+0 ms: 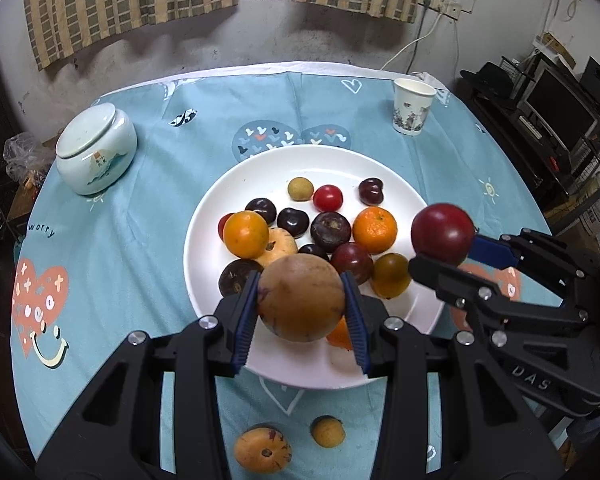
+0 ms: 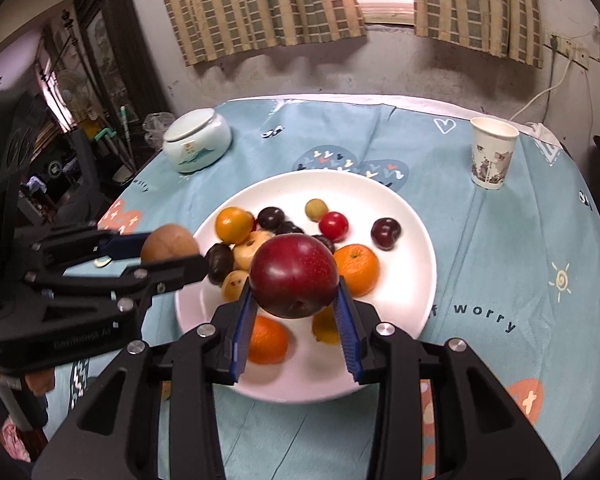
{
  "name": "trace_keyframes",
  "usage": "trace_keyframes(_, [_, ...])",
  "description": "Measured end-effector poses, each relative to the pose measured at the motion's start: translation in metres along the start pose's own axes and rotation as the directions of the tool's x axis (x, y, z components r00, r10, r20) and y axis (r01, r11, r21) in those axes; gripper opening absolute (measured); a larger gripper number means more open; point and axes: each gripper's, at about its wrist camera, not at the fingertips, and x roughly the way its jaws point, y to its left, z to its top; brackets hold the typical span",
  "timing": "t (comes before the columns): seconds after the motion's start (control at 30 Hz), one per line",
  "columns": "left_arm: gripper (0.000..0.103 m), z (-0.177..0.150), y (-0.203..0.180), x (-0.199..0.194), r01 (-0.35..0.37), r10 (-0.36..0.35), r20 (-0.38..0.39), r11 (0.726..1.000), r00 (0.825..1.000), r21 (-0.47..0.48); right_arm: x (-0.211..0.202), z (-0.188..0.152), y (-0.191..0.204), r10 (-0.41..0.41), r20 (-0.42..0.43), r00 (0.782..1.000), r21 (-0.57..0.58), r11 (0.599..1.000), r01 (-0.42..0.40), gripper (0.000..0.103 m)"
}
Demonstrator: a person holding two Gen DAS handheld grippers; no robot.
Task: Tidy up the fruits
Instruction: 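Carry the apple and pear over the plate and release both, then move both grippers back to the last fruits on the cloth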
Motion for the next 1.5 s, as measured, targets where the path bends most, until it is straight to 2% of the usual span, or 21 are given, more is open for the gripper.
trace_keyframes(0.17, [0.041,0.003,0.013,0.004,-0.012,0.012,-0.001,1.0,1.0,-0.029,0.002,0.003,-0.004,-0.011,0.0,1.0,-0.008,1.0,0.011,0.038])
trace_keyframes(0.4, [0.041,0.012,0.005,0.024,-0.016,0.016,-0.027,1.0,1.0,-0.007,0.027,0.01,-0.009,-0.033,-0.037,0.999,0.015,0.999,0.034,0.038])
trace_keyframes(0.57, [0.041,0.022,0.0,0.044,-0.057,0.057,-0.034,0.998,0.998,0.022,0.042,0.027,-0.02,-0.041,-0.051,0.998,0.046,0.998,0.044,0.038])
trace_keyframes(0.73, [0.042,0.024,-0.002,0.052,-0.095,0.095,-0.002,0.994,0.995,0.06,0.056,0.036,-0.03,-0.042,-0.071,0.997,0.077,0.996,0.048,0.038])
trace_keyframes(0.97, [0.043,0.028,-0.002,0.061,-0.107,0.106,0.012,0.992,0.994,0.067,0.079,0.045,-0.026,-0.036,-0.137,0.99,0.075,0.996,0.047,0.04])
trace_keyframes(1.03, [0.047,0.028,-0.001,0.061,-0.105,0.104,0.016,0.993,0.994,0.061,0.082,0.046,-0.026,-0.041,-0.154,0.987,0.081,0.995,0.055,0.04])
trace_keyframes(1.07, [0.06,0.029,0.0,0.06,-0.113,0.112,0.02,0.992,0.993,0.058,0.083,0.047,-0.026,-0.047,-0.154,0.987,0.081,0.995,0.06,0.041])
trace_keyframes(1.1, [0.066,0.029,0.0,0.059,-0.134,0.132,0.033,0.99,0.991,0.054,0.082,0.047,-0.026,-0.054,-0.147,0.988,0.078,0.995,0.066,0.041])
trace_keyframes(1.5, [0.067,0.026,-0.003,0.039,-0.13,0.126,0.061,0.989,0.99,0.064,0.053,0.042,-0.025,-0.054,-0.108,0.993,0.077,0.995,0.063,0.041])
